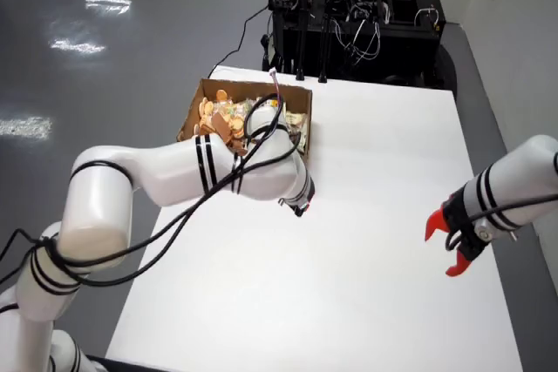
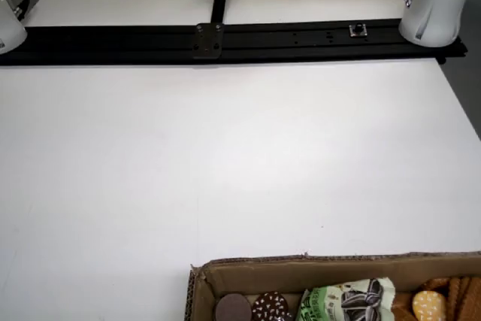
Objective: Grasp a snack and put it in the bin.
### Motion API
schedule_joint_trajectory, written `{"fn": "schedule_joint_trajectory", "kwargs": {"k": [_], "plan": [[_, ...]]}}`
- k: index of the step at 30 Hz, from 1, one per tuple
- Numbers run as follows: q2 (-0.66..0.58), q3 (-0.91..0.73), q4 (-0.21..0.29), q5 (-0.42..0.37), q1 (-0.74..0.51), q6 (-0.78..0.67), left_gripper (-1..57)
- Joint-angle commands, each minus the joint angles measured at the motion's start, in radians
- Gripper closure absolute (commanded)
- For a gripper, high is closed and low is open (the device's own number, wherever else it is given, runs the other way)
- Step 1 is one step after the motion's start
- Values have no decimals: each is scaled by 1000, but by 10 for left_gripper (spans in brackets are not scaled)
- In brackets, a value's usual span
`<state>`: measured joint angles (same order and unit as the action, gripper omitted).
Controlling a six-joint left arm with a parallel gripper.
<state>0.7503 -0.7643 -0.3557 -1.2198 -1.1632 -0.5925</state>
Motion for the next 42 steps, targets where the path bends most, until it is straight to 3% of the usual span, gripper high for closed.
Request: {"fn": "schedule_joint_trajectory", "kwargs": {"k": [1,12,26,42], "plan": [[-46,-77,44,49,-21,-1,569],[-115,-190,150,91,-56,101,568],[-129,-213,242,88,-74,286,566],[-156,-214,263,67,-49,294,568]]}}
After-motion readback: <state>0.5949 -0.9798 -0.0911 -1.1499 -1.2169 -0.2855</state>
